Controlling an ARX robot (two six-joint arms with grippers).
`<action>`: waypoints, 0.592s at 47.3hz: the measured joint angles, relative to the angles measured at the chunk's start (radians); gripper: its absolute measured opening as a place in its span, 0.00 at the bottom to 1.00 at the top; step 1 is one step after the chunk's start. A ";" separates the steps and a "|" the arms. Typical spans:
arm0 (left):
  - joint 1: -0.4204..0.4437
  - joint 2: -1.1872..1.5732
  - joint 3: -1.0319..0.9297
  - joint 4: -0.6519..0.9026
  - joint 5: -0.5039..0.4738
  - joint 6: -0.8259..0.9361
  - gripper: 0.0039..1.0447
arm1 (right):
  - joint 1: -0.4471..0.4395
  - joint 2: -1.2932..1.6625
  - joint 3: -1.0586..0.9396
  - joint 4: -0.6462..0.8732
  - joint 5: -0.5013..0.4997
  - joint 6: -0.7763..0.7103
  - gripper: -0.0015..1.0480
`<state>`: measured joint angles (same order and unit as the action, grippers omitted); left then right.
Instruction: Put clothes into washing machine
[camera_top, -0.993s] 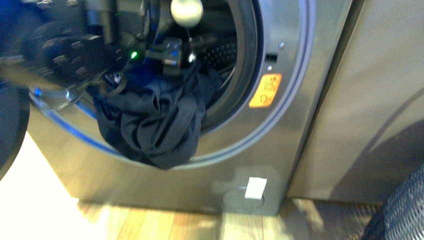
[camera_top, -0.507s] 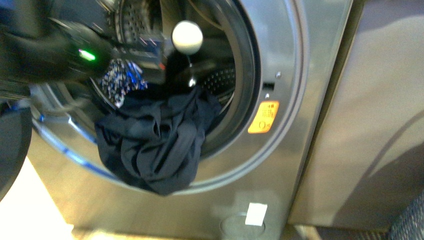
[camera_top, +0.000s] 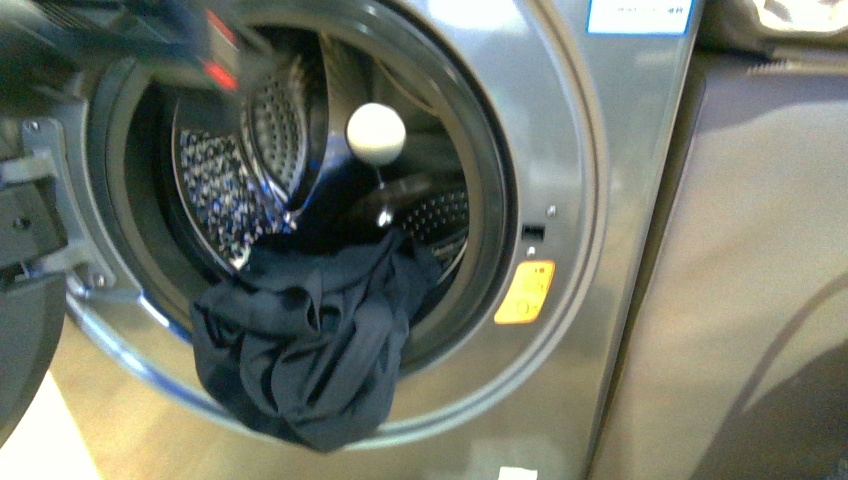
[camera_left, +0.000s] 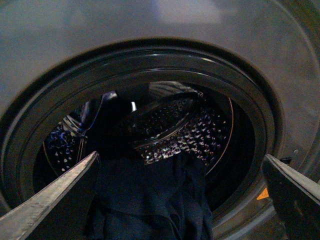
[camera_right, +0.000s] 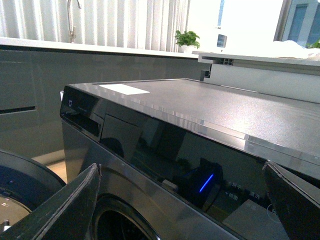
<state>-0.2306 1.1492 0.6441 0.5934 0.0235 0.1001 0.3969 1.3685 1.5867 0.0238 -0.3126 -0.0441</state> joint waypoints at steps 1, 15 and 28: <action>0.002 -0.015 -0.006 -0.004 0.003 -0.002 0.94 | 0.000 0.000 0.000 0.000 0.000 0.000 0.93; -0.002 -0.247 -0.066 -0.235 -0.195 -0.056 0.79 | 0.000 0.000 0.000 0.000 0.000 0.000 0.93; 0.071 -0.410 -0.290 -0.208 -0.176 -0.088 0.35 | 0.001 -0.001 0.000 0.000 0.000 0.000 0.93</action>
<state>-0.1593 0.7387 0.3538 0.3851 -0.1524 0.0120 0.3977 1.3678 1.5867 0.0238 -0.3130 -0.0441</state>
